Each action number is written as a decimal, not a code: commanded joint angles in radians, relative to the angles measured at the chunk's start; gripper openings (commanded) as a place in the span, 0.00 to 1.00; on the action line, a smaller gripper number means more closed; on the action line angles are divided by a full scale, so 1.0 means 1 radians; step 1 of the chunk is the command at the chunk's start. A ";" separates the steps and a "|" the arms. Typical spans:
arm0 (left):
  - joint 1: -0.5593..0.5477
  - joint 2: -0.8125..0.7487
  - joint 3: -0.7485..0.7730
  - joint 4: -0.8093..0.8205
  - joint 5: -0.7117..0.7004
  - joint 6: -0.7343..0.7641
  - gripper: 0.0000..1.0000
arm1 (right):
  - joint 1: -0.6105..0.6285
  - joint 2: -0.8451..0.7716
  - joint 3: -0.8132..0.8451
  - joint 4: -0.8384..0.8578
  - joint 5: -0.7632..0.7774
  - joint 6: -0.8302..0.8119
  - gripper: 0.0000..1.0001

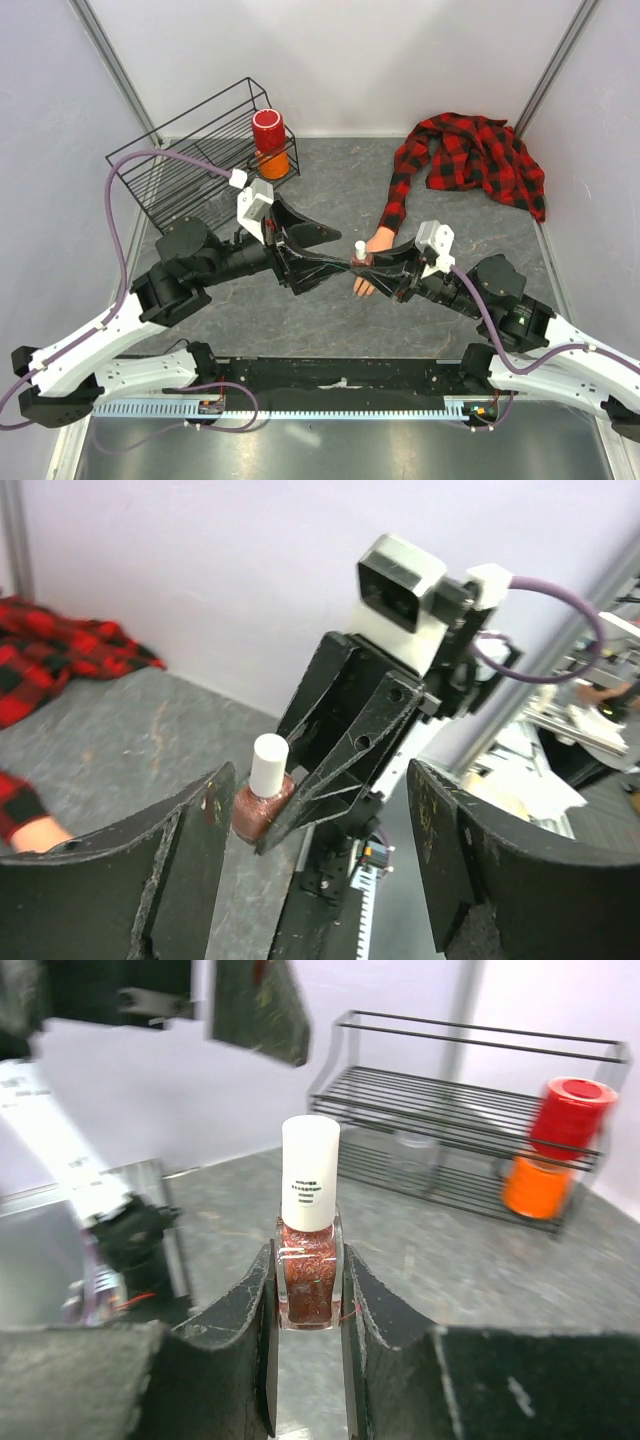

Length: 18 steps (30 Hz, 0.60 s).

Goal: Paint the nails

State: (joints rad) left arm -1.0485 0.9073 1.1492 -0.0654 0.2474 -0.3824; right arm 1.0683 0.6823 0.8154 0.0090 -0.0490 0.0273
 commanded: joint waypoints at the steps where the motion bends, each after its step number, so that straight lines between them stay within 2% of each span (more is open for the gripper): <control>1: 0.048 0.025 -0.016 0.058 0.199 -0.076 0.73 | -0.008 -0.018 0.024 0.009 -0.186 0.065 0.00; 5: 0.080 0.077 -0.014 0.128 0.303 -0.122 0.71 | -0.008 -0.020 0.030 0.019 -0.203 0.077 0.00; 8: 0.088 0.108 0.003 0.136 0.374 -0.133 0.63 | -0.007 -0.021 0.033 0.031 -0.207 0.086 0.00; 9: 0.090 0.120 0.007 0.136 0.392 -0.131 0.57 | -0.008 -0.018 0.034 0.032 -0.204 0.086 0.00; 11: 0.088 0.127 0.010 0.138 0.411 -0.128 0.50 | -0.008 -0.013 0.037 0.032 -0.170 0.083 0.00; 12: 0.088 0.131 0.014 0.130 0.420 -0.116 0.41 | -0.008 -0.006 0.039 0.031 -0.158 0.082 0.00; 13: 0.088 0.133 0.017 0.122 0.420 -0.109 0.37 | -0.008 0.000 0.041 0.029 -0.141 0.079 0.00; 14: 0.090 0.136 0.029 0.087 0.414 -0.098 0.28 | -0.008 0.006 0.047 0.026 -0.097 0.071 0.00; 17: 0.085 0.150 0.058 -0.005 0.292 -0.033 0.02 | -0.008 0.046 0.070 0.006 0.033 0.037 0.00; 18: 0.071 0.156 0.073 -0.054 0.139 -0.015 0.02 | -0.008 0.080 0.079 -0.001 0.075 0.030 0.00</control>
State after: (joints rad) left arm -0.9546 1.0519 1.1538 -0.0086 0.5655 -0.4358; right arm 1.0645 0.6964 0.8288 -0.0147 -0.1642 0.1150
